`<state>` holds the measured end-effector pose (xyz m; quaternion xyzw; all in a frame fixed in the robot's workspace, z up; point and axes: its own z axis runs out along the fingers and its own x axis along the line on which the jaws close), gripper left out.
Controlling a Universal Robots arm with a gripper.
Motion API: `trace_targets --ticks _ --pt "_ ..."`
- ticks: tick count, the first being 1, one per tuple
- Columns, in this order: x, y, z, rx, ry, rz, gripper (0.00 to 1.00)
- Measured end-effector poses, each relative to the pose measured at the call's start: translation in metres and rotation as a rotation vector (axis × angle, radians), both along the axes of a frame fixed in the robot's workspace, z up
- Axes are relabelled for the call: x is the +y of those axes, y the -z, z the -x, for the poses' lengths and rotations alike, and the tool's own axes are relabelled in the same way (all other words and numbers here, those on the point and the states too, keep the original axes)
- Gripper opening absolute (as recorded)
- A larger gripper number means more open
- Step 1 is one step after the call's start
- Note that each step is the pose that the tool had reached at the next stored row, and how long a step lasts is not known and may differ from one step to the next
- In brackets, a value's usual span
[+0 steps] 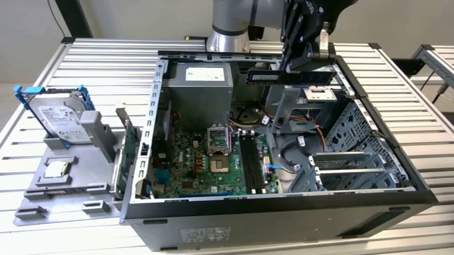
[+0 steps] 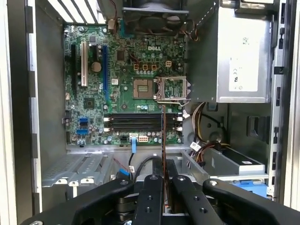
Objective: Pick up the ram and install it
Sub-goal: 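Insert the ram into the slot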
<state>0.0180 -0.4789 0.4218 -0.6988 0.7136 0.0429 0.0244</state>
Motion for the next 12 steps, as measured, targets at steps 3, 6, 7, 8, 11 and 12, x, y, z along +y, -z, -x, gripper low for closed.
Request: trace_targets --ticks 3,6,7,8,11,12 --pt "0.0029 0.0002 0.0016 0.0001 0.000 0.0000 0.00" --pt "0.0041 0.0002 0.0024 0.0002 0.000 0.0001 0.00" --pt "0.0041 0.0002 0.0024 0.0001 0.000 0.0001 0.00" --pt "0.0041 0.0002 0.0024 0.0001 0.000 0.0000 0.00" --pt "0.0045 0.0002 0.0027 0.0001 0.000 0.0000 0.00" --pt "0.0045 0.0001 0.0027 0.0001 0.000 0.0001 0.00"
